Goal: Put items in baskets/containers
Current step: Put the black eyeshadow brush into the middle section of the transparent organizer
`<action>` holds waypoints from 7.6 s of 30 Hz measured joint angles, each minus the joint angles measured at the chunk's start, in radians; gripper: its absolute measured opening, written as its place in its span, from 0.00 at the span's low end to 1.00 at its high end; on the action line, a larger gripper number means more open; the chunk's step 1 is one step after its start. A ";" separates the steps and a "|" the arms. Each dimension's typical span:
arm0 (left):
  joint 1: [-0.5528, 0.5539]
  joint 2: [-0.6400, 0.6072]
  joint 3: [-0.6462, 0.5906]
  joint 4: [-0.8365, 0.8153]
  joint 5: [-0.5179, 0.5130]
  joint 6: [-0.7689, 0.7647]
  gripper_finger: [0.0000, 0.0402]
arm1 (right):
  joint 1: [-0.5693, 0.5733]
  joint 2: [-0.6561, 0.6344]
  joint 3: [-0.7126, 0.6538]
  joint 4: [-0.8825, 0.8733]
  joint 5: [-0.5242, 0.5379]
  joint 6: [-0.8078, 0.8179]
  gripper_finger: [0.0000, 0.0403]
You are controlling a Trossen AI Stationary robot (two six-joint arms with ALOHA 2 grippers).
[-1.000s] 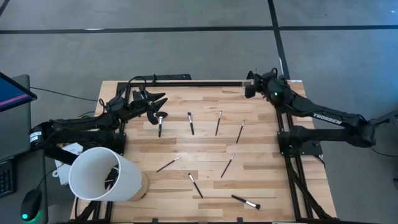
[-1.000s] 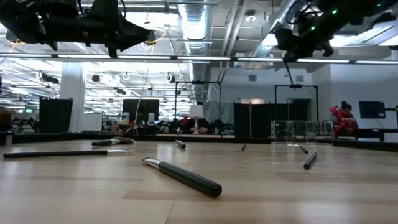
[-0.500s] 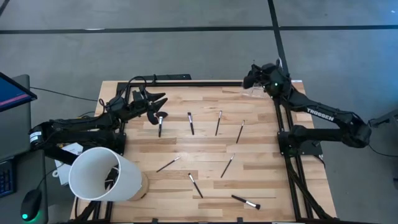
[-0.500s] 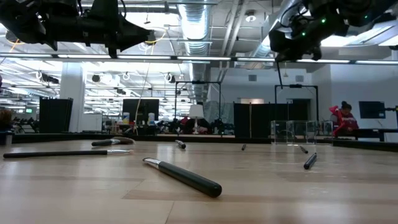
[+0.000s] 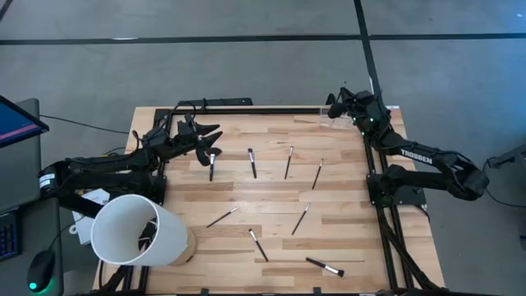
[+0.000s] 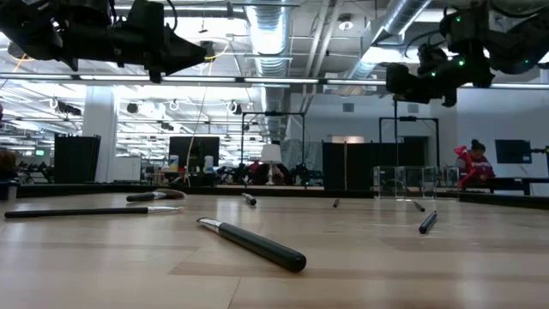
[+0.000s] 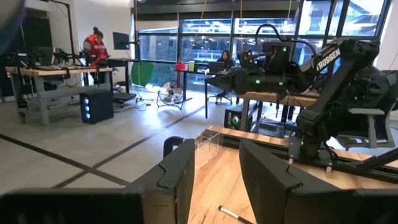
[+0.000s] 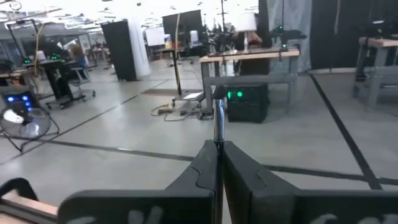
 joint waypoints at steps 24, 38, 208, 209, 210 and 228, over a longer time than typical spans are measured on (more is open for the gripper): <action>0.026 0.000 0.000 -0.021 -0.003 0.001 0.31 | -0.131 0.073 -0.012 -0.031 -0.052 0.071 0.01; 0.026 0.000 0.000 -0.038 -0.003 0.007 0.31 | -0.083 0.102 -0.012 -0.112 0.060 0.084 0.01; -0.305 0.000 0.000 -0.172 0.068 -0.261 0.31 | 0.641 0.489 0.335 -1.266 -0.166 -0.018 0.16; -0.305 0.000 0.000 -0.172 0.068 -0.261 0.31 | 0.634 0.489 0.335 -1.267 -0.171 -0.044 0.16; -0.305 0.000 0.000 -0.172 0.068 -0.261 0.31 | 0.626 0.489 0.335 -1.268 -0.177 -0.069 0.15; -0.305 0.000 0.000 -0.172 0.068 -0.258 0.31 | 0.587 0.493 0.304 -1.209 -0.225 -0.244 0.15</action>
